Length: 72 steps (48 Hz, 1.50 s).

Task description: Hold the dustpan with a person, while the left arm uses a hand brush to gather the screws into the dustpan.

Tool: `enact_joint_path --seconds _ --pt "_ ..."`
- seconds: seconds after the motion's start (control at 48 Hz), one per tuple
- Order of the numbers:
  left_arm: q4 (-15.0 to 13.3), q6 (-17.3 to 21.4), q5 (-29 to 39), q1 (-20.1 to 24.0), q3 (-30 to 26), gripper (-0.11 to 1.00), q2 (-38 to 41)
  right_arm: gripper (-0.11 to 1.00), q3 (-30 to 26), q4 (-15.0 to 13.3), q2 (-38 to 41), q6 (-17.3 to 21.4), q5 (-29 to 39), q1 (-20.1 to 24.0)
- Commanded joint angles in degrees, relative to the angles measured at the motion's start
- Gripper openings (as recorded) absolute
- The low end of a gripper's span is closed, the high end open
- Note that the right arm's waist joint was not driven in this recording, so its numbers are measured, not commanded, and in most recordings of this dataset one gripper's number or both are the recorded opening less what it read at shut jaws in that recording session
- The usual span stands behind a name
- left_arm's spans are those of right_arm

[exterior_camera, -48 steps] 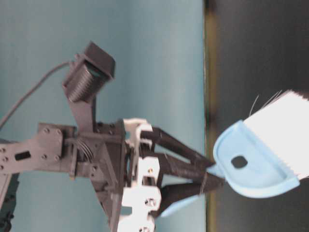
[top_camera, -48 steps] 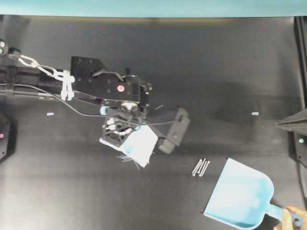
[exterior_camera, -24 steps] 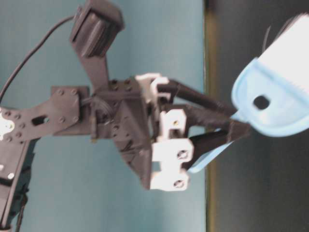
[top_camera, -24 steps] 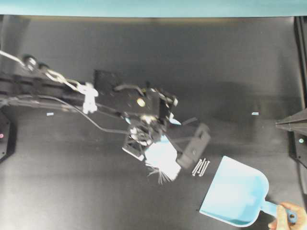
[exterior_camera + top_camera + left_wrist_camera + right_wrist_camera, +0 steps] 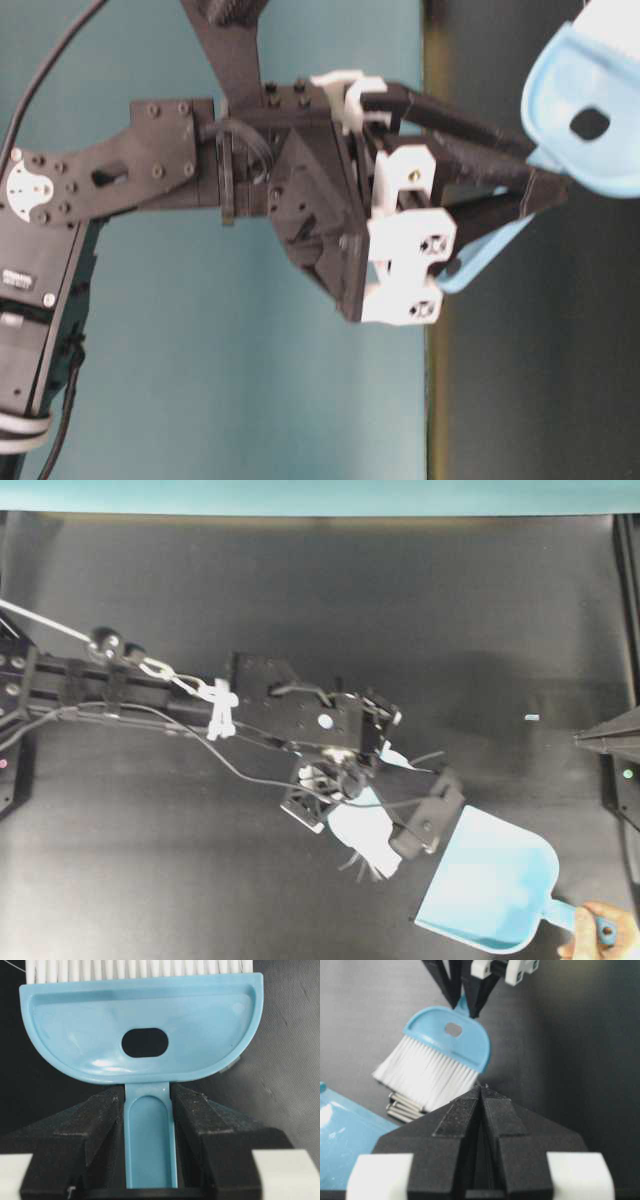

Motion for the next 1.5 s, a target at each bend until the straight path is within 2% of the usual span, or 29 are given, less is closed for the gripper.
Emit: enact_joint_path --seconds 0.0,0.188,0.396,0.584,0.75,0.959,1.125,1.23,1.355,1.48 --pt "0.09 1.14 -0.44 -0.35 -2.72 0.31 0.62 0.0 -0.44 -0.09 0.26 -0.44 -0.26 0.0" --pt "0.09 3.69 -0.62 -1.85 -9.76 0.3 3.96 0.0 -0.44 -0.09 0.26 -0.44 -0.26 -0.09" --pt "0.09 4.48 -0.88 -2.99 -17.58 0.3 8.79 0.0 -0.35 -0.09 0.26 -0.44 -0.26 0.0" --pt "0.09 5.89 -3.25 -4.66 -22.32 0.3 11.34 0.0 -0.44 -0.09 0.26 -0.44 -0.26 -0.09" --pt "0.0 6.24 -6.15 -5.1 -24.08 0.3 11.95 0.0 -0.44 -0.18 0.26 -0.44 -0.26 -0.09" --pt "0.09 5.8 -6.24 -4.48 -23.99 0.3 9.4 0.0 -0.35 -0.09 0.26 -0.44 -0.26 0.0" --pt "0.09 5.8 -7.38 -3.69 -23.47 0.3 3.43 0.0 -0.44 -0.09 0.18 -0.44 -0.26 0.0" --pt "0.09 5.63 -8.35 -2.9 -21.09 0.3 -1.23 -0.01 -0.44 -0.09 0.26 -0.44 -0.26 0.0" --pt "0.0 4.75 -10.63 -2.11 -15.03 0.3 -7.03 0.0 -0.35 -0.09 0.18 -0.44 -0.26 0.0" --pt "0.0 2.46 -16.17 -0.62 -3.87 0.3 -12.74 0.0 -0.44 -0.09 0.26 -0.44 -0.26 -0.09"
